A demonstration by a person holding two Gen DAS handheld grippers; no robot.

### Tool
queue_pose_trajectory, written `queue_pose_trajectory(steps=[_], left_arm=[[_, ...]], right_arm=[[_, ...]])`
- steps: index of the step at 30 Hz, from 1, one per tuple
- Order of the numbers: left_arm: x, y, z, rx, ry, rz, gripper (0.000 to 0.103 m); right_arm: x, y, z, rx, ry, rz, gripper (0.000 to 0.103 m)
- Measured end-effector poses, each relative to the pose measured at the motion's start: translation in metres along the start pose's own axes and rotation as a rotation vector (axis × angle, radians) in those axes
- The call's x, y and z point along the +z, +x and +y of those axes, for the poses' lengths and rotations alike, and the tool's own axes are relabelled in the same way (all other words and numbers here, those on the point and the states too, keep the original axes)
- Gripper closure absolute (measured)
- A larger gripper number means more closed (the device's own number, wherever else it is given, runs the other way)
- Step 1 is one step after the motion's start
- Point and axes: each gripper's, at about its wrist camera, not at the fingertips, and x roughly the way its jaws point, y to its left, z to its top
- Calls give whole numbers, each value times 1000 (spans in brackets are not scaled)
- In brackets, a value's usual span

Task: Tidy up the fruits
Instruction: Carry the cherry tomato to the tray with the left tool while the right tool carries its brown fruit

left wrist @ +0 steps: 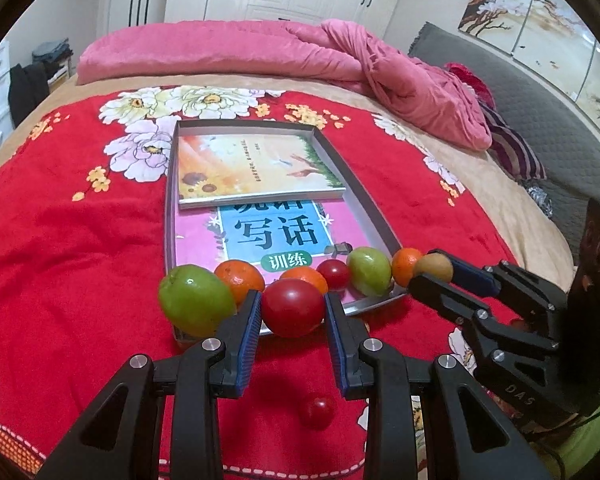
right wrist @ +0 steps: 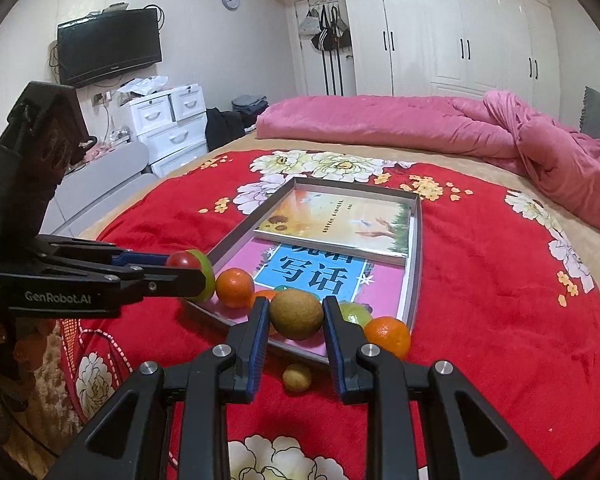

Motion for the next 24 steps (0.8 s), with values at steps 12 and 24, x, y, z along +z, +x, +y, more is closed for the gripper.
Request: queue_pose_trajectory(steps=[12,24], left_arm=[[-3,26,-6,30,47,42,71],[-4,45,-1,48,54,78,71]], right_arm=[[1,6,-7,-18,14,11,76],[-3,20,-4,-15,-12,47,76]])
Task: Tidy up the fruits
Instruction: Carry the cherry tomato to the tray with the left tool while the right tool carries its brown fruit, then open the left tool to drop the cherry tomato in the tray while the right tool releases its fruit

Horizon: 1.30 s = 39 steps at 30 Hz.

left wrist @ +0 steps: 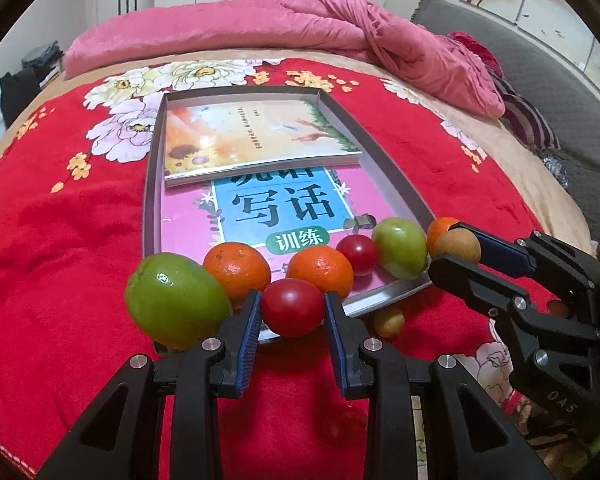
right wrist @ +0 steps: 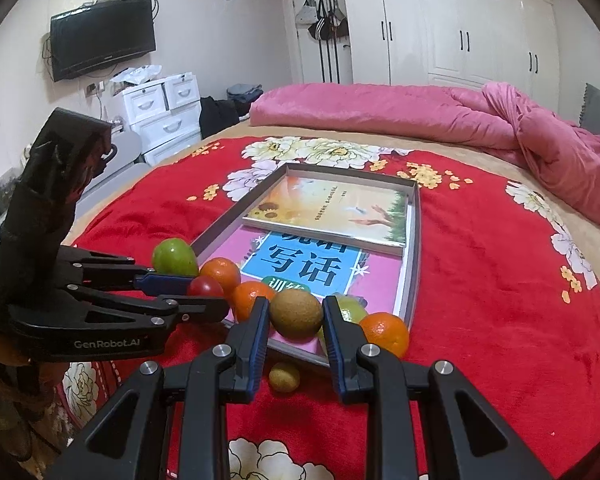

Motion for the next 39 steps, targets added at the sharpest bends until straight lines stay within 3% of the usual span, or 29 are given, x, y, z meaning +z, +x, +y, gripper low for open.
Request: queue_pose_trajectory(steps=[21,39], left_arm=[[2,7,-2,-7,22,6,71],[3,7,-2,-7,22,7,71]], right_arm=[[-4,37,16,-9,-118,77,76],[-7,49,13,4,-95,103,76]])
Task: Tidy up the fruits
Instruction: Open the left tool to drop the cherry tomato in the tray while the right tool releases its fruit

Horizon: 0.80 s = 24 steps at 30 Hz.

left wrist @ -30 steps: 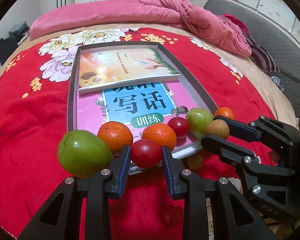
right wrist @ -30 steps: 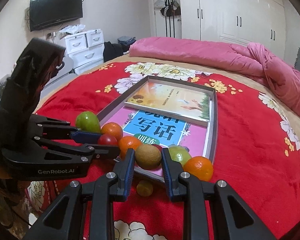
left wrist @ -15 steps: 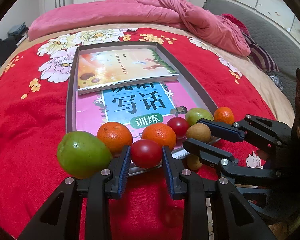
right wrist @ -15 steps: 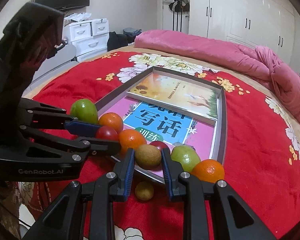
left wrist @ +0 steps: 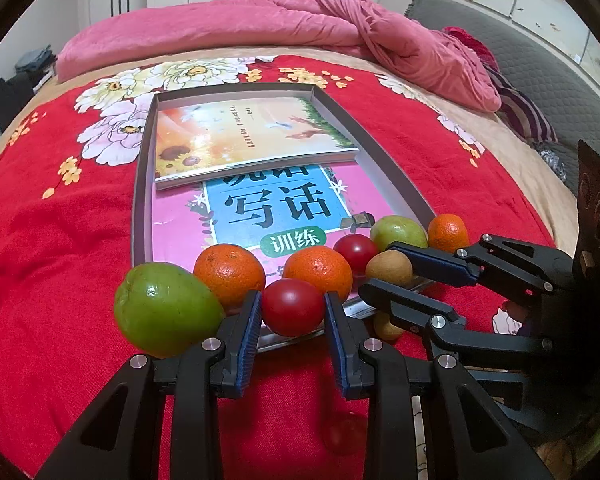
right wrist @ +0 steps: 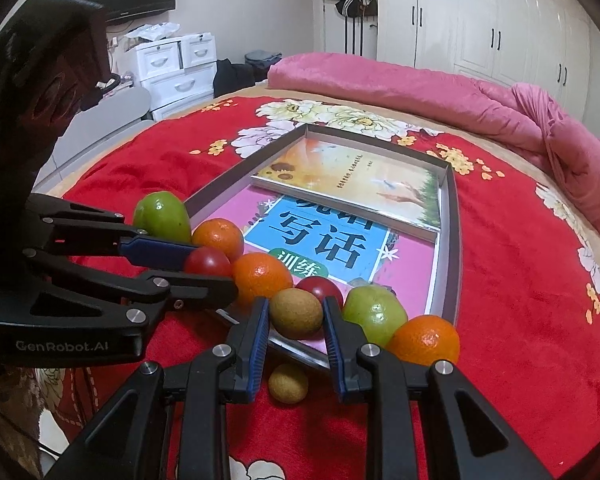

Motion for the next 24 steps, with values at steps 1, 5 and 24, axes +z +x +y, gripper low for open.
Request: queue_pose_trajectory(steps=[1,5,24], left_arm=[[0,0,0,0,0,0,71],[0,0,0,0,0,0,71],[0,1,1,-7,-6,2,71]], right_arm=[[0,1,-1,4,7,0,76],[0,2,-3,7,21,2,76],[-2,-2,-5,5,46,-5,74]])
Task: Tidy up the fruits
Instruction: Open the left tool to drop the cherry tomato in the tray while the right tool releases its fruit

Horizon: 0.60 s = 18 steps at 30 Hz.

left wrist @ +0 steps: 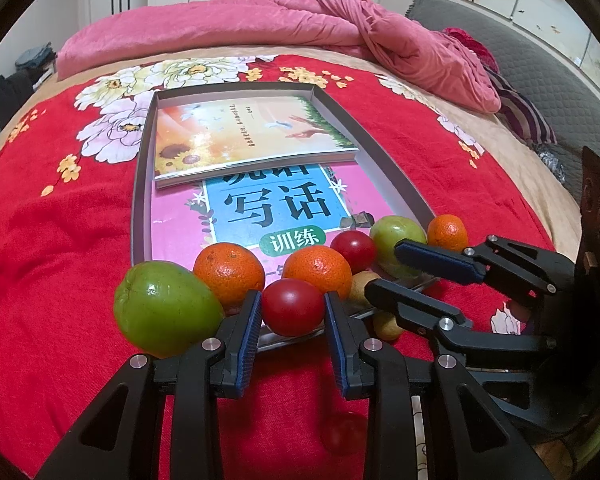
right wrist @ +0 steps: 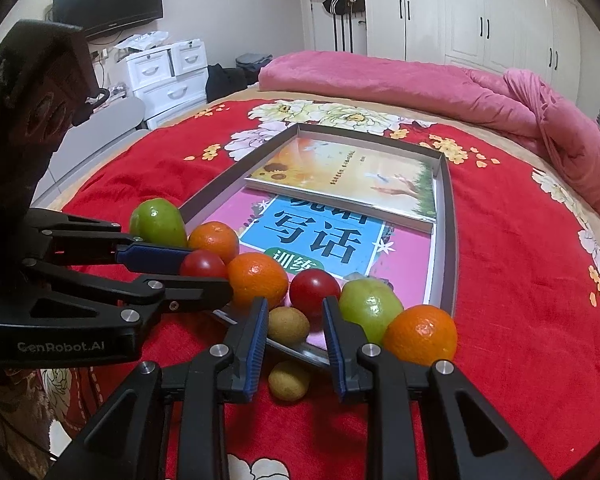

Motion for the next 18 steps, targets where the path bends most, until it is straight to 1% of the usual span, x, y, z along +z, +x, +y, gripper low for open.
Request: queue_pose_trajectory(steps=[2,6,9,15,18], left_arm=[[0,0,0,0,-1,0,71],[0,1,0,-2,-3,0,71],[0,1,0,-7,-10,1,71],[-1,0,2,-11,-14,2,71],[-1,0,2,-12,-16,2,71]], right_arm=[[0,-3,0,-3,-2,-4,70],[0,-10,-1,-10,-2,-23,69],[1,-13,-2,-14,1,-31,63],[1,-16,-2,-23,1,-36,61],[1,-19,-3,-28,6,-42,55]])
